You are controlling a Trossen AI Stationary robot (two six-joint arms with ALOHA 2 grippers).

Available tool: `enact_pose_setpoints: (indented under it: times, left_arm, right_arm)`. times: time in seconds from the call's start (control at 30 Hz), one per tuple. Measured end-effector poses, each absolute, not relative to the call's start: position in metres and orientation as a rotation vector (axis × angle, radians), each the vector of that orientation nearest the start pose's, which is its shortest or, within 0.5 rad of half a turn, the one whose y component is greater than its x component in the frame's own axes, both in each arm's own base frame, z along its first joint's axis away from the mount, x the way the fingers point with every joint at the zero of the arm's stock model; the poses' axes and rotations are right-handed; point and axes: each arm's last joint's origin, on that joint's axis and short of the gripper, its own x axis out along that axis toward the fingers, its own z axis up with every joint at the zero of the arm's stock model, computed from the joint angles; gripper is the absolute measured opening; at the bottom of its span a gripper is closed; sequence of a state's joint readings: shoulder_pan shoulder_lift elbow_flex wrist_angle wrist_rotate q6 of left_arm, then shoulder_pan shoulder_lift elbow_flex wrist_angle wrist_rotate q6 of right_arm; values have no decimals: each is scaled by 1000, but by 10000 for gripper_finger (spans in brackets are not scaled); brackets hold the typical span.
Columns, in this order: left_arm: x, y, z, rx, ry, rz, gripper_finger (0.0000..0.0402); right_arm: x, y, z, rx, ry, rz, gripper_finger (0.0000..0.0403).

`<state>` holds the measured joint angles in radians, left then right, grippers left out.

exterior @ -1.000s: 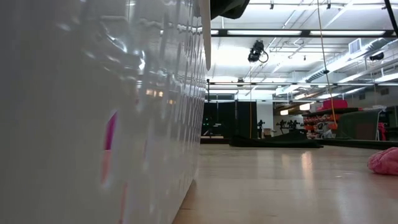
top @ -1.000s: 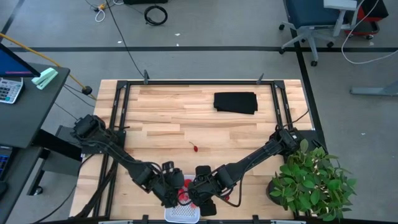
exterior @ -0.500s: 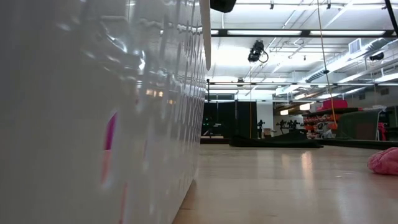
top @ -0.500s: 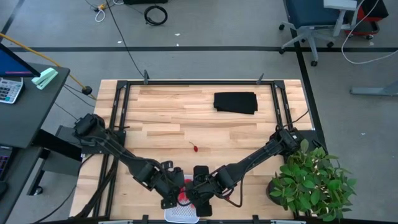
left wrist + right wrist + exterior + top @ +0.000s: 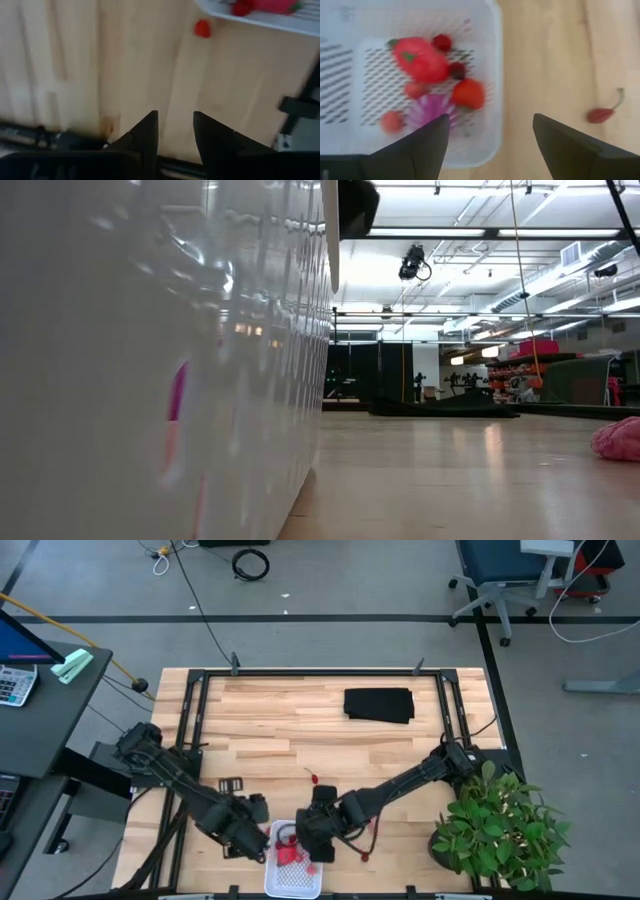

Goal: Pick and placing Produce into tupperware
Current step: Put the top cherry into the white basket

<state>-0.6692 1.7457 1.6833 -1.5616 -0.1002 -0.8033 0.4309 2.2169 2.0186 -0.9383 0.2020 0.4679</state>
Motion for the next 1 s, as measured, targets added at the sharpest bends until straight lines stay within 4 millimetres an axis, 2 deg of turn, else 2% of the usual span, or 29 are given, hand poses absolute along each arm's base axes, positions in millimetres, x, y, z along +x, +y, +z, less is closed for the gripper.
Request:
enact_pose_setpoints:
  times: [0.1,0.33,0.5,0.7,0.83,1.0]
  left_arm:
    - [235,-194,321,-24,1502,141,120]
    - [226,-201,319,35,1491,156,101]
    - [223,-205,319,26,1491,167,91]
    - [214,-214,319,51,1486,143,78]
    - [206,-222,319,3,1477,184,73]
    - [192,-234,319,-24,1467,197,71]
  right_arm:
    - [435,180,237,60,1098,-69,293]
    - [447,147,238,-75,1083,-108,295]
    - [454,123,238,-80,1092,-132,295]
    - [452,86,234,-123,1207,-194,293]
    - [450,55,230,-14,1275,-288,290]
    - [450,25,222,146,1348,-199,282]
